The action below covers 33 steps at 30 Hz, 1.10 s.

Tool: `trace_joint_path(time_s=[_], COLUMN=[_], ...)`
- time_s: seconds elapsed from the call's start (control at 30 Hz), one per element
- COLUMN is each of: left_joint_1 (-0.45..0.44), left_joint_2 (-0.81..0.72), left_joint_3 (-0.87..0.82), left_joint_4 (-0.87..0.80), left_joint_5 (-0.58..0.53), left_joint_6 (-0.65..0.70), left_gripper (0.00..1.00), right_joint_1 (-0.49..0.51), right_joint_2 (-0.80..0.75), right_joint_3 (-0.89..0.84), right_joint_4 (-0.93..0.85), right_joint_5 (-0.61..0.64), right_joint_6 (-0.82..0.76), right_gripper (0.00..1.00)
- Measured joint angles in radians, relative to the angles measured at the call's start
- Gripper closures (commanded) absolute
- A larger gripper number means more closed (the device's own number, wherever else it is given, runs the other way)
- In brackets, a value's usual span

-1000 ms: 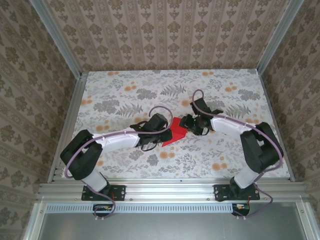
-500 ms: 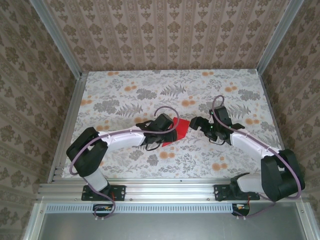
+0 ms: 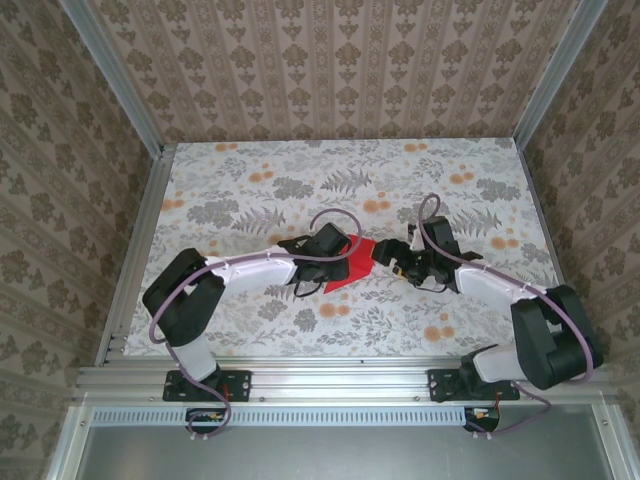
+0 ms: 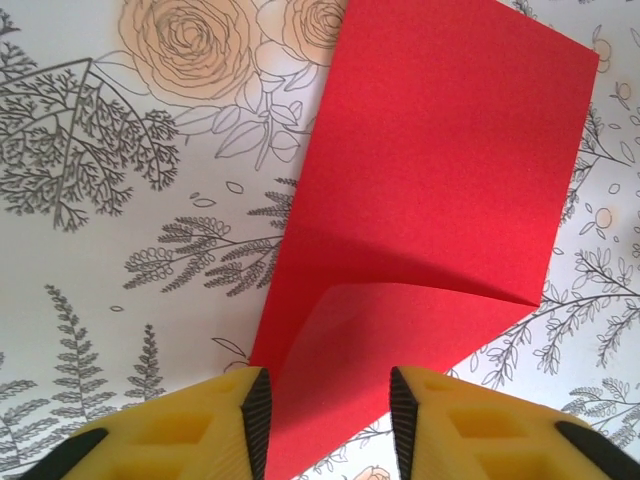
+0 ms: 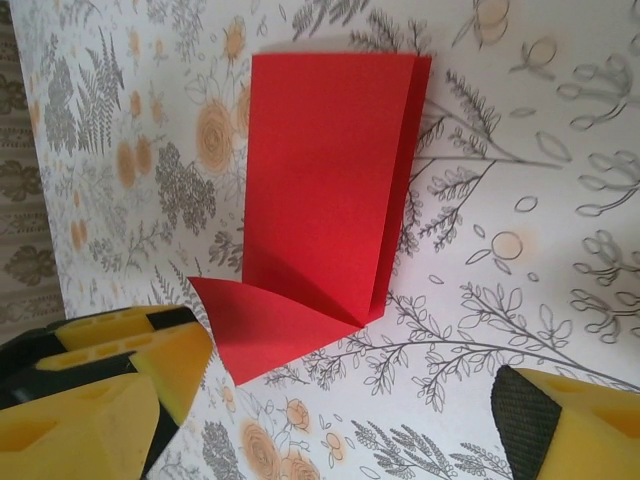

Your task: Fold a paper plane with a square sheet of paper (pick it up from the middle)

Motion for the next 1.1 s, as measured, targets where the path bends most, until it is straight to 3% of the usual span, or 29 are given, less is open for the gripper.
trace_joint_path(time_s=[0.43,0.8,1.1], left_joint_1=[0.022,0.024,0.025], left_joint_2=[0.063,0.063,0.064], left_joint_3=[0.0,0.0,0.0], left_joint_4=[-0.043,-0.043,-0.043], left_joint_5=[-0.028,-0.028,-0.024], left_joint_6=[0.0,0.0,0.0], left_gripper=[0.71,0.71,0.72], right_joint_1=[0.064,0.086,0.095], right_joint_2=[0.151,0.215,0.261], right_joint_3=[0.002,0.029,0.065], right_joint_4=[0.079,0.121,0.134], right_joint_5=[-0.074,-0.098,-0.1], right_joint_6=[0.062,0.108,0.119], right_gripper=[0.3,0.5,0.57])
